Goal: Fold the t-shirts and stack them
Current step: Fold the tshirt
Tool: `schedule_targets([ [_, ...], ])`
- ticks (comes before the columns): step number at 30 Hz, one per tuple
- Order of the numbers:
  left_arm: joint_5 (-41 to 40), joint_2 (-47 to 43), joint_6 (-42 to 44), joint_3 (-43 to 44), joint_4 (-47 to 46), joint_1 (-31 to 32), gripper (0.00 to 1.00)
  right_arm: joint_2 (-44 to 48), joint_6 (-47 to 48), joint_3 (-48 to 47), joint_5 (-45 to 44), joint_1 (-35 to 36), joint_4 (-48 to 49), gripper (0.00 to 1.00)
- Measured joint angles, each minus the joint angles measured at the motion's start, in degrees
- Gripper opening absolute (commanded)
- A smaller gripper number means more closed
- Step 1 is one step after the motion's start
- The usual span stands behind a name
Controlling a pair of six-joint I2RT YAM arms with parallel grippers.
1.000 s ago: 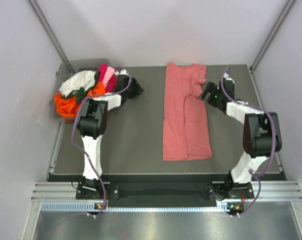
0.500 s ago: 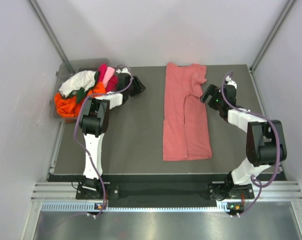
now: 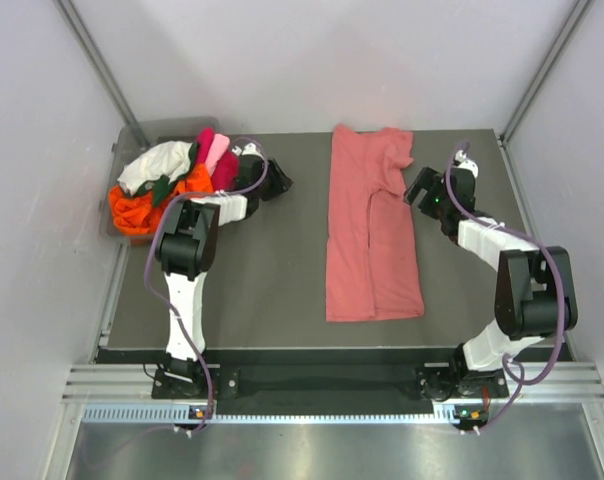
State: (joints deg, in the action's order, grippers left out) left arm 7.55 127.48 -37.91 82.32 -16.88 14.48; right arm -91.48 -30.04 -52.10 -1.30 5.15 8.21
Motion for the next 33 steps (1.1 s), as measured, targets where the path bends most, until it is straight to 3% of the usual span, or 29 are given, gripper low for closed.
schedule_targets([
  [8, -4.8, -5.1, 0.2, -4.9, 3.8, 1.0, 0.55, 6.0, 0.4, 0.1, -2.2, 0.0, -7.1, 0.92],
  [15, -7.5, -22.0, -1.4, -18.8, 16.7, 2.9, 0.57, 16.6, 1.2, 0.6, -6.6, 0.0, -24.7, 0.84],
  [18, -8.0, -31.5, -3.0, -24.3, 21.9, 7.4, 0.58, 19.3, 0.9, 2.2, -8.0, 1.6, -33.4, 0.78],
  [24, -6.8, -43.9, -7.3, -32.2, 26.8, 22.1, 0.57, 23.4, -5.0, 9.3, -9.5, 17.0, -45.5, 0.68],
  [26, -6.4, -46.4, -8.9, -35.0, 27.8, 26.2, 0.57, 28.9, -8.6, 13.2, -9.3, 21.5, -48.7, 0.66],
  [31, -7.1, -50.2, -13.1, -41.1, 28.6, 30.9, 0.57, 40.2, -13.8, 19.1, -9.7, 23.2, -52.3, 0.65],
  [33, -7.9, -51.1, -14.3, -42.4, 29.0, 32.4, 0.57, 42.7, -14.8, 20.7, -10.1, 23.5, -53.0, 0.59],
])
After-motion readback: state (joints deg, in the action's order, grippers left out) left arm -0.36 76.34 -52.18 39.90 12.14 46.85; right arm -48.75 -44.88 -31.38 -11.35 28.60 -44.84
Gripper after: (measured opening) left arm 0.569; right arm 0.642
